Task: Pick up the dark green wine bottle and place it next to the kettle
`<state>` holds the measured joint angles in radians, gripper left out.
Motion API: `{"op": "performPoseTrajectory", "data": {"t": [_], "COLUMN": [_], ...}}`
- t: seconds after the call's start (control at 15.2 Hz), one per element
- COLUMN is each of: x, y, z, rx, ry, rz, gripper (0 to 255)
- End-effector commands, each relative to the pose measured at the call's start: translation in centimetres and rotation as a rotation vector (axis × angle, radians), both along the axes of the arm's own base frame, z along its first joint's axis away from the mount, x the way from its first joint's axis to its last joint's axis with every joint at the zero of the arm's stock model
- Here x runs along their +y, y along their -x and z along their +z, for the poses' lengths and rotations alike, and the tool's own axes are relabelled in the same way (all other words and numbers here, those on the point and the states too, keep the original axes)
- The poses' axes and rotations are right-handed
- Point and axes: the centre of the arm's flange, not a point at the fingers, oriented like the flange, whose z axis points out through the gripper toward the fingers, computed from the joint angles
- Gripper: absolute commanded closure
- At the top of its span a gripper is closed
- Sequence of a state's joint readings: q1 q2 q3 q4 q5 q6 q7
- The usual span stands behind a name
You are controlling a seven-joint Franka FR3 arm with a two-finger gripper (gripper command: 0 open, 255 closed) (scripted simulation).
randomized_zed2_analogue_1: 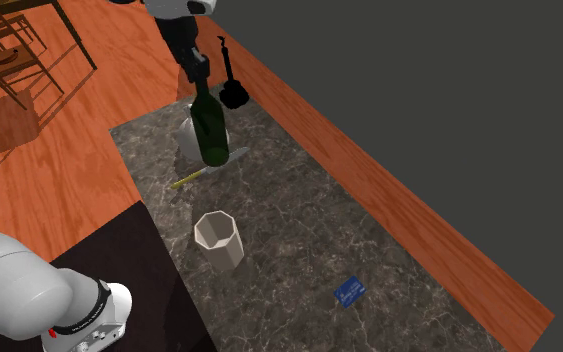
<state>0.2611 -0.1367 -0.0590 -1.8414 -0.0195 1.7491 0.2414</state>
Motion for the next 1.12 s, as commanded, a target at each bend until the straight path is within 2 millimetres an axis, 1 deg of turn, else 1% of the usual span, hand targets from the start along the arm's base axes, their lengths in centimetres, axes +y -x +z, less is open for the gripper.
{"op": "performPoseTrajectory", "data": {"t": [0.0,1.06], "x": [-0.1,-0.1], "y": [0.0,0.0], "z": [-1.0,-9.5], "rx": [-0.001,-0.001], "ry": [0.000,0.000], "rz": [0.000,0.000], "gripper": [255,255]}}
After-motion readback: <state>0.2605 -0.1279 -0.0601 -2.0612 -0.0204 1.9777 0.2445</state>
